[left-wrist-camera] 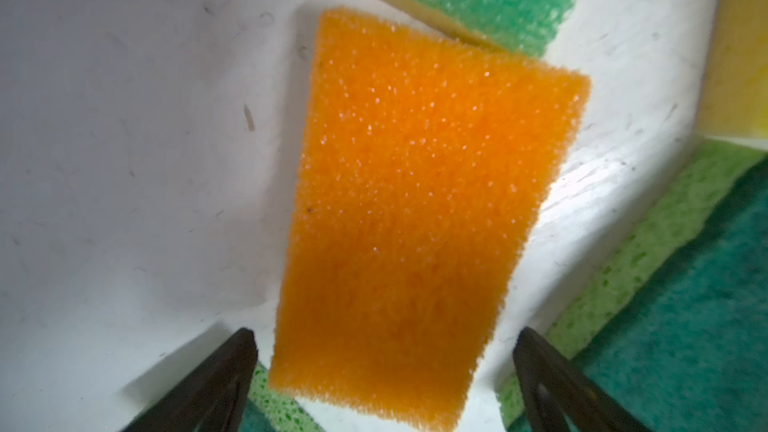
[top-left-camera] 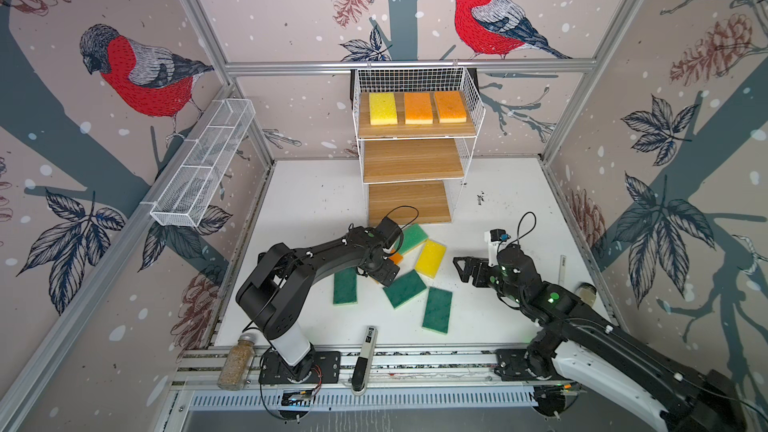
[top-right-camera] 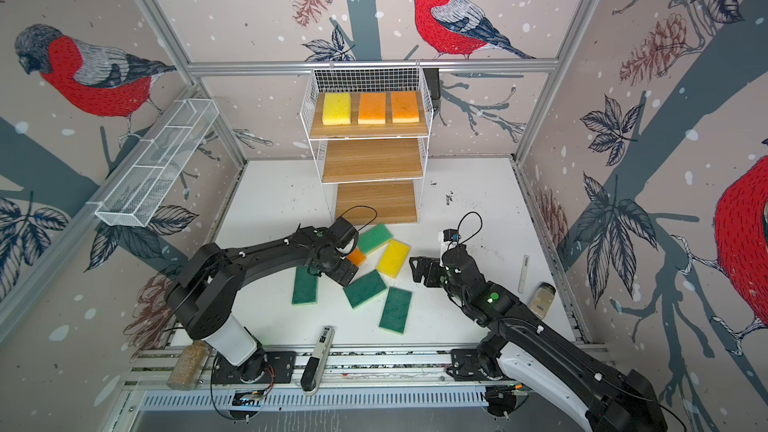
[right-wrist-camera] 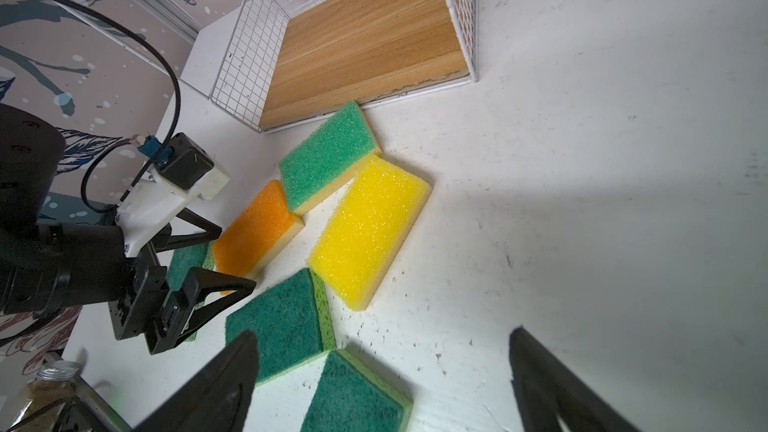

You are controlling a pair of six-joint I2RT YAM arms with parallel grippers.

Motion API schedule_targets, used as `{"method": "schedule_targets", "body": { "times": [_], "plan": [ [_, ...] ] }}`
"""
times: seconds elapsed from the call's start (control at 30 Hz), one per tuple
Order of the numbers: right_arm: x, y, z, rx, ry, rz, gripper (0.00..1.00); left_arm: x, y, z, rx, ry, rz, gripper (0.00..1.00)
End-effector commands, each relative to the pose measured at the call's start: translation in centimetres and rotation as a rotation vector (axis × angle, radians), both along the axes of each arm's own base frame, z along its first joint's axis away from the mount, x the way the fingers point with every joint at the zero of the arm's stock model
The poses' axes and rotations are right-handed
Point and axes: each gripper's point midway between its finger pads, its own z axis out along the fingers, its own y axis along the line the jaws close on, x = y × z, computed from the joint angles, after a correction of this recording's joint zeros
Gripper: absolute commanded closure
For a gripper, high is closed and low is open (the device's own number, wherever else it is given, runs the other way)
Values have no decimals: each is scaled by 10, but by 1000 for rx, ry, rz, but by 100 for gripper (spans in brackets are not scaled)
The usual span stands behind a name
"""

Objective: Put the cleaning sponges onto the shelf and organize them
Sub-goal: 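Close the left gripper on the orange sponge and lift it, then carry the orange sponge with the left gripper up toward the shelf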

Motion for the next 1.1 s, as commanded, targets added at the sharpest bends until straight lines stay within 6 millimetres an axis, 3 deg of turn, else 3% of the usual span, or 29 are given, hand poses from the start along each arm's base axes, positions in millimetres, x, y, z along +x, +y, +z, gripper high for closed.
{"method": "schedule_targets", "body": {
  "times": [0.0,0.37,0.63,0.97,1.07],
  "plan": [
    [2,2,7,29,-23,-3,6,-3,0,1,-14,13,16,4],
    [-1,0,7,40,-31,-5,6,-19,-6,-5,-73,74,51,14],
    [0,0,9,40,-37,-1,5,-17,0,-7,-66,45,149,21],
    [1,0,11,40,-42,-3,5,-20,1,-9,-67,9,147,23],
    [1,0,12,37,-43,-3,5,-16,1,-5,-78,-24,147,17]
  ]
}}
